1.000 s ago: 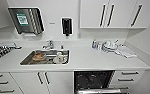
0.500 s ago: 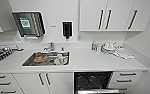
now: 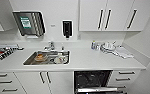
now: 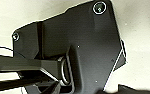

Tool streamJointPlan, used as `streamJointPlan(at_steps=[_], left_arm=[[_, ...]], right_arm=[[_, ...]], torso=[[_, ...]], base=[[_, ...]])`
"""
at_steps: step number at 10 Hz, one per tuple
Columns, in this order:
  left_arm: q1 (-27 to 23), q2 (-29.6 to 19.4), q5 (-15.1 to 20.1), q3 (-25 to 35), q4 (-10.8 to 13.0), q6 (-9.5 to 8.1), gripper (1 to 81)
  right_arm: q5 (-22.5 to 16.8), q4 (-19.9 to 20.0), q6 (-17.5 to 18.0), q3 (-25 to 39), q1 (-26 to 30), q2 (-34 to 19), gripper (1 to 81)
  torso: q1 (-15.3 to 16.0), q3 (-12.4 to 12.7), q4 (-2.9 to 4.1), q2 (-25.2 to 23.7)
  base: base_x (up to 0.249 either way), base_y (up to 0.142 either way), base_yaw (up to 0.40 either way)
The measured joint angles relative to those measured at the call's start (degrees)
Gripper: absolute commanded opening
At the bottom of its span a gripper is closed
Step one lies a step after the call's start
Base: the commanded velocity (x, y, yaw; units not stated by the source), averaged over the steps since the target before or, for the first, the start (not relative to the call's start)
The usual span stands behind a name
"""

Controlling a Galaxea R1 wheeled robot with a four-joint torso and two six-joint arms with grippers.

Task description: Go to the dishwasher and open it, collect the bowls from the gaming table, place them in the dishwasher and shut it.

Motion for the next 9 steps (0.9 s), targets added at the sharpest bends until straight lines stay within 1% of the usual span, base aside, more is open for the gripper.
streamJointPlan(at_steps=[8,9], left_arm=[[0.89,0.63,0.55,-0.29,0.0,0.0,81.1],[0.91,0.63,0.56,-0.29,0.0,0.0,81.1]], right_arm=[[-0.06,0.0,0.02,-0.02,-0.46,0.0,81.1],[-0.06,0.0,0.0,-0.02,-0.62,0.0,81.1]], torso=[[-10.82,11.55,0.0,16.42],[-11.76,12.11,0.0,17.8]], base=[[0.0,0.0,0.0],[0.0,0.0,0.0]])
